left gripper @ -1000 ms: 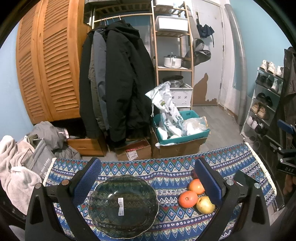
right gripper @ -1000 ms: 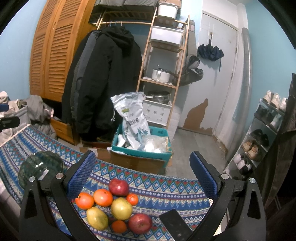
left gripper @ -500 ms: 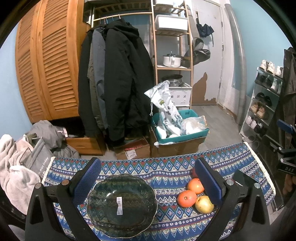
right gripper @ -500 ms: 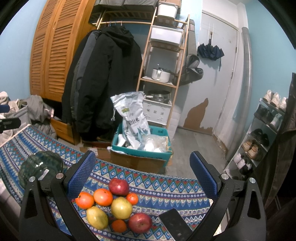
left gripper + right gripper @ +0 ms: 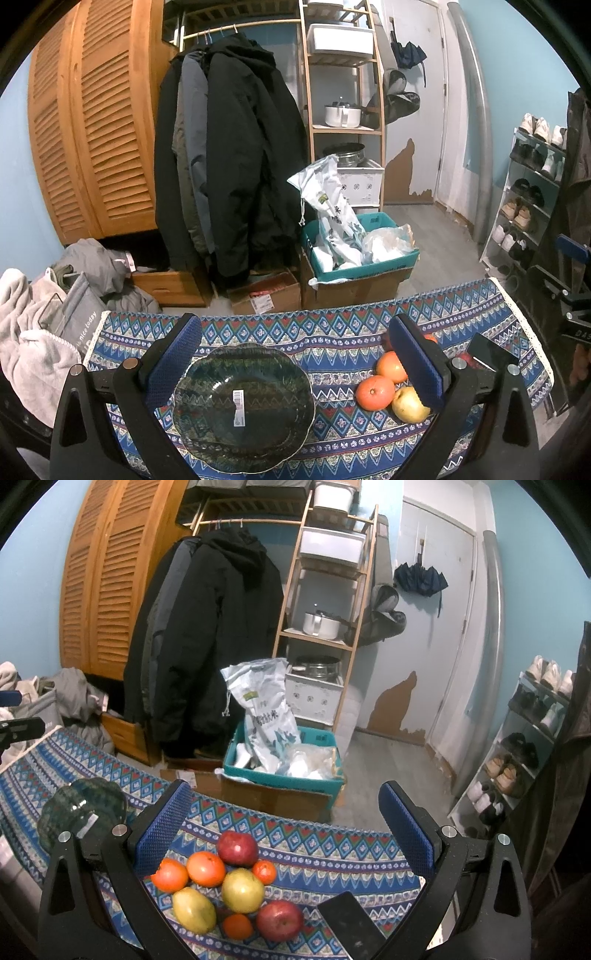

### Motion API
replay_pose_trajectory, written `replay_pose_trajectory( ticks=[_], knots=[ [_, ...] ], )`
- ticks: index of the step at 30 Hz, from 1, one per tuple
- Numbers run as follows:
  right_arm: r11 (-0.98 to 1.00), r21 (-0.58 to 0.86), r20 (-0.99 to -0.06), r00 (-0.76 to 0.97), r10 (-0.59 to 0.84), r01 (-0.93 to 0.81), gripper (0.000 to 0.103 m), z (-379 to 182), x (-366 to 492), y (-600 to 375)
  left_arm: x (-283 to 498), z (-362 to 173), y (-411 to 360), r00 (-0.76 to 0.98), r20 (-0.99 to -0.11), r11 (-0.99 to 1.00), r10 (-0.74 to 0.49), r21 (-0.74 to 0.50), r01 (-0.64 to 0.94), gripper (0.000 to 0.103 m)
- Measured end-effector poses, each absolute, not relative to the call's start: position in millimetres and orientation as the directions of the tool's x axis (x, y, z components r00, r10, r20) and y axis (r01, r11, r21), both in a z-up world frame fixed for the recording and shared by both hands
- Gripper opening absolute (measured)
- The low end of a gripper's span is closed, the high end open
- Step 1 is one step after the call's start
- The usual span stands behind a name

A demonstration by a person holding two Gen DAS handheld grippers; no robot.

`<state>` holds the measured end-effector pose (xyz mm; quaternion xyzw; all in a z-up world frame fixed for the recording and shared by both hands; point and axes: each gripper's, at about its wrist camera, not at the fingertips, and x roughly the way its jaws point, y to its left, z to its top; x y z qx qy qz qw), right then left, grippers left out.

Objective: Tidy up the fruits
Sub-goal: 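Lower the left tool onto an orange while the right tool approaches a red apple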

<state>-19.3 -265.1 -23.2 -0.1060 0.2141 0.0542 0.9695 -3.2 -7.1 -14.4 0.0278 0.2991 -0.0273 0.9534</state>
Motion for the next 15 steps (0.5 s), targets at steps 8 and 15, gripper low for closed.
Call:
replay_pose_trajectory(
  ticks=[8, 15],
  knots=[
    [0.971, -0.182, -0.485, 0.873, 0.049, -0.156, 0.100, -35.0, -9.0, -270.9, 12.2, -35.4, -16.1, 0.773, -0.632, 0.996, -0.046, 0.035, 0.088, 0.102],
    [0.970, -0.187, -0.550, 0.835, 0.029, -0.157, 0.100, -51.3, 3.7, -276.3, 25.2, -62.6, -34.6, 0.713, -0.700, 0.991, -0.049, 0.055, 0.122, 0.102]
  ],
)
